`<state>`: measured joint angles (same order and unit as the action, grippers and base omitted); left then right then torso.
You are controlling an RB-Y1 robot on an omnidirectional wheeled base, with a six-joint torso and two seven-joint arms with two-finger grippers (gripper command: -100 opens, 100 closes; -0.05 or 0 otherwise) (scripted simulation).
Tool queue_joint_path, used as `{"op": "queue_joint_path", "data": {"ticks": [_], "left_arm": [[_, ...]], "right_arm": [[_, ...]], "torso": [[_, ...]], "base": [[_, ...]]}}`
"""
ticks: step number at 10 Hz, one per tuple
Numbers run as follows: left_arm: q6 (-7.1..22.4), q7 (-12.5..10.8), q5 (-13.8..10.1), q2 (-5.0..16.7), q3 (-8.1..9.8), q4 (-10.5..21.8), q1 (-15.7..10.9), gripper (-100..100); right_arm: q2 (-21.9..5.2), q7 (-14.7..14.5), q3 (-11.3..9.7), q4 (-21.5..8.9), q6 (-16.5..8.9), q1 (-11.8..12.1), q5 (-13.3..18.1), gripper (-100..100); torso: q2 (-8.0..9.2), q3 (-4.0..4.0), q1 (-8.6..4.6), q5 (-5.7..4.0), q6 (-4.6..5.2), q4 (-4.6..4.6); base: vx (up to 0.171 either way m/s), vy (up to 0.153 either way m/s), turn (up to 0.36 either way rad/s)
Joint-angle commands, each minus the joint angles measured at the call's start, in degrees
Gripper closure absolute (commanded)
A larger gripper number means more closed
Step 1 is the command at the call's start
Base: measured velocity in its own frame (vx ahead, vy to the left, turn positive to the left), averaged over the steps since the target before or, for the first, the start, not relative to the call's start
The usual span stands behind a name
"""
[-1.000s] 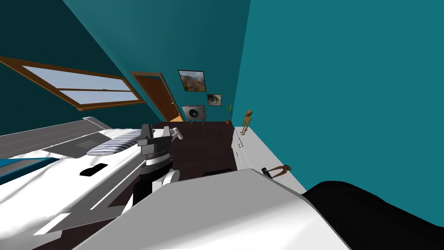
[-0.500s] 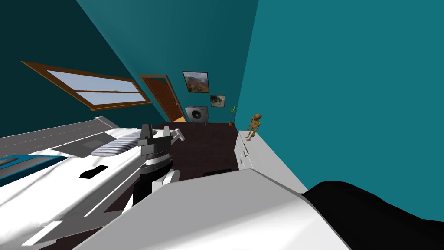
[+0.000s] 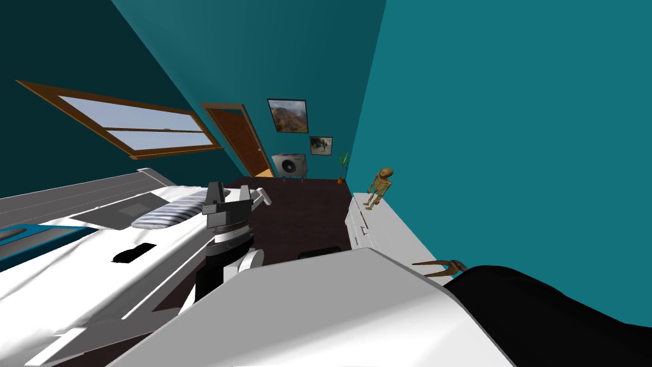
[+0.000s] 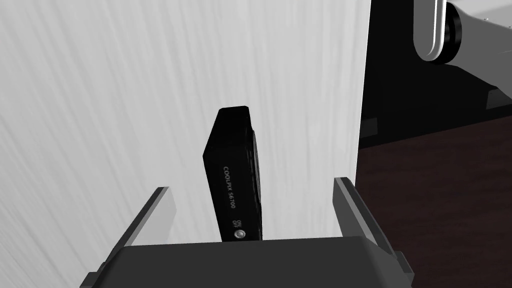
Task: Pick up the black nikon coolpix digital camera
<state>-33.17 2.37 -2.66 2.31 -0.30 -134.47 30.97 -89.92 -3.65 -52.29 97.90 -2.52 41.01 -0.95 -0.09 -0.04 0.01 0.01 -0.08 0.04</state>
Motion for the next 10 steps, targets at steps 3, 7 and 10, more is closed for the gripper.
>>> {"op": "queue_joint_path", "data": {"ticks": [3, 7, 10], "left_arm": [[0.0, 0.0, 0.0, 0.0, 0.0, 0.0, 0.0, 0], [0.0, 0.0, 0.0, 0.0, 0.0, 0.0, 0.0, 0], [0.0, 0.0, 0.0, 0.0, 0.0, 0.0, 0.0, 0]], "right_arm": [[4.1, -0.8, -0.2, -3.2, -0.1, -0.3, 0.8, -100], [3.5, -0.6, -0.1, -2.9, 0.0, -0.1, 0.7, 100], [3.5, -0.6, -0.1, -2.9, 0.0, -0.2, 0.7, 0]], "torso": [[0.05, 0.03, -0.01, 0.0, 0.0, 0.01], [0.02, 0.02, 0.05, -0.01, 0.0, 0.01], [0.02, 0.02, 0.04, 0.0, 0.0, 0.01]], "base": [[-0.006, -0.012, 0.047], [-0.001, -0.001, 0.002], [0.0, 0.0, 0.0]]}}
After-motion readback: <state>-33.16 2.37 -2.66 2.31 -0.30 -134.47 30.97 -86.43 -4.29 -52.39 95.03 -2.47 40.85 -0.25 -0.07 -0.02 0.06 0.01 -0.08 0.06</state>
